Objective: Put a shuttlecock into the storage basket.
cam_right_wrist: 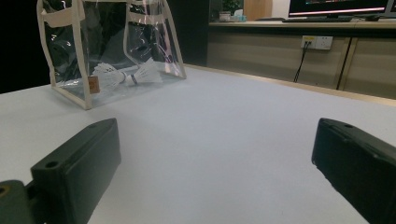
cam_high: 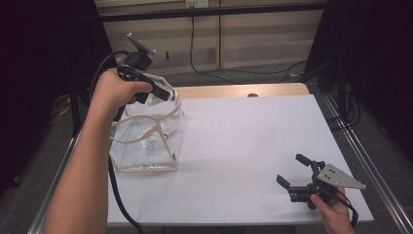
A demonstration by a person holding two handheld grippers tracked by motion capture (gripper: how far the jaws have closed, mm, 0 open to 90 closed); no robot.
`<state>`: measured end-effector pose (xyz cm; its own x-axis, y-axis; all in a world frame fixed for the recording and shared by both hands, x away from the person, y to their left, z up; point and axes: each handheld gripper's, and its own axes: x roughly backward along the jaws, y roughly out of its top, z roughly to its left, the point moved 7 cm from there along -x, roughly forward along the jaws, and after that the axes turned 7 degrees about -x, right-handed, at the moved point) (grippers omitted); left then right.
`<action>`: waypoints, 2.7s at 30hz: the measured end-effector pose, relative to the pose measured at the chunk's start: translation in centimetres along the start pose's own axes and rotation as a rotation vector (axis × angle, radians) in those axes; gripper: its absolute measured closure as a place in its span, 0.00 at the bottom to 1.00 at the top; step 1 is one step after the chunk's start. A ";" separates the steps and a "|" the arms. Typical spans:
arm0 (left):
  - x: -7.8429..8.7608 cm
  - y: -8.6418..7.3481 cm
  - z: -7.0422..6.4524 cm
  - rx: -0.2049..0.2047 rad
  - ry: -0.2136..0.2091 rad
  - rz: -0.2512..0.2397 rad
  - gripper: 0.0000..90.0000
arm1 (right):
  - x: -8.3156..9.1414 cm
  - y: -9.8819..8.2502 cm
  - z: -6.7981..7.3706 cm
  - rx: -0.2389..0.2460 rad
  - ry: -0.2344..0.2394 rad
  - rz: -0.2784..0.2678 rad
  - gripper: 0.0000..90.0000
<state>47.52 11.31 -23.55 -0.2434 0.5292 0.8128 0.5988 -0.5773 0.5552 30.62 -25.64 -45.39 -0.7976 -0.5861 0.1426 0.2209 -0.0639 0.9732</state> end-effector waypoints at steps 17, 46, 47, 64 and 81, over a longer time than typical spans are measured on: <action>0.1 -0.6 1.9 0.016 0.054 -0.017 0.98 | 0.0 0.0 0.0 0.000 0.000 0.000 0.01; -1.3 -2.3 3.6 0.033 0.075 0.007 0.98 | 0.0 0.0 0.0 0.000 0.001 0.000 0.01; -1.3 -2.3 3.7 0.027 0.073 0.012 0.98 | 0.0 0.0 0.0 0.001 0.002 0.000 0.01; -2.0 -3.0 4.2 0.029 0.081 0.030 0.97 | 0.0 0.0 0.1 0.001 0.002 0.001 0.01; -2.4 -3.3 3.6 0.034 0.048 0.018 0.87 | 0.0 0.0 0.0 -0.002 0.003 0.000 0.01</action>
<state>48.87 14.16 -27.96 -0.2680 0.4881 0.8306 0.6287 -0.5647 0.5347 30.61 -25.58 -45.41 -0.7959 -0.5884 0.1426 0.2222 -0.0648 0.9729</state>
